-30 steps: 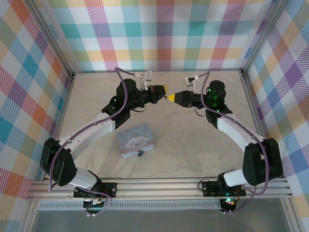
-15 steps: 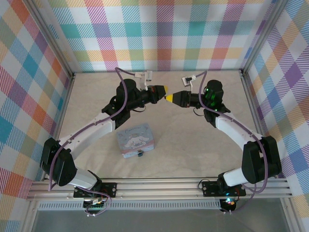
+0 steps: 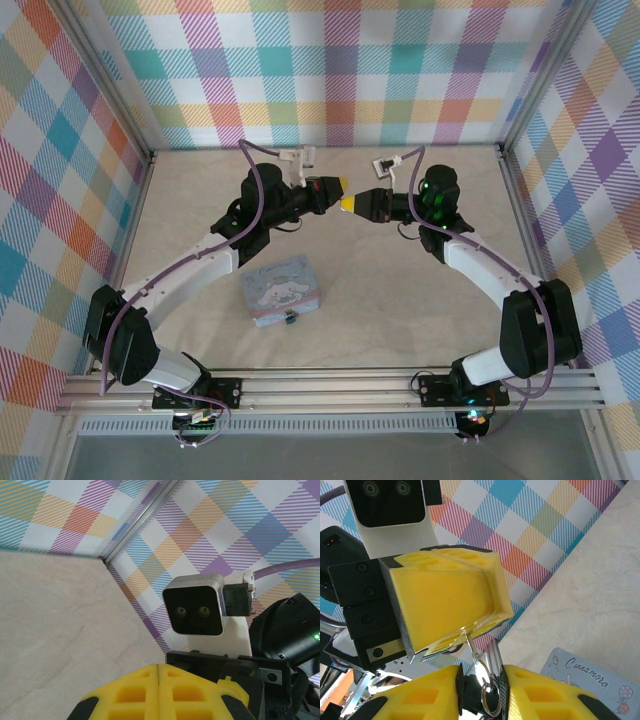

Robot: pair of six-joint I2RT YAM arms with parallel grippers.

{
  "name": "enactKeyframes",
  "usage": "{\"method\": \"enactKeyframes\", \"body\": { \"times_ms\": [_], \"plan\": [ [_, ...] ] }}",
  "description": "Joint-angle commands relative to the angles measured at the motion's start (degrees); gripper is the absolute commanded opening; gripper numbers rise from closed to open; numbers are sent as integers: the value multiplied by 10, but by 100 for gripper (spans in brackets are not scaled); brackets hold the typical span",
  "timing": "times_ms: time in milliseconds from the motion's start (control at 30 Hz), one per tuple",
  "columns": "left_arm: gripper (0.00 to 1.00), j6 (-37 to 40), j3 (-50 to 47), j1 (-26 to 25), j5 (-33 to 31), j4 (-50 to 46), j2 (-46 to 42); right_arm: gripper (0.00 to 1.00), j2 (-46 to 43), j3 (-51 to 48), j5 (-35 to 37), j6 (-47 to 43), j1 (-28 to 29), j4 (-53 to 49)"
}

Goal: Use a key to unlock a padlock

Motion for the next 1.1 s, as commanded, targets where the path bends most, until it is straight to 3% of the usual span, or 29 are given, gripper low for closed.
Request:
{"method": "enactKeyframes", "body": {
  "times_ms": [0, 467, 967, 1067],
  "plan": [
    [0, 3, -8, -6, -9, 22, 1, 26, 1, 13, -4, -3, 4, 19],
    [0, 3, -10, -5, -15, 21, 0, 22, -9, 7, 4, -17, 4, -2],
    [0, 3, -8, -5, -23, 17, -2, 3, -13, 11, 22, -45, 4, -46],
    [12, 9, -7, -2, -33, 4, -10, 2, -21, 11, 31, -66, 4, -72]
  ]
}}
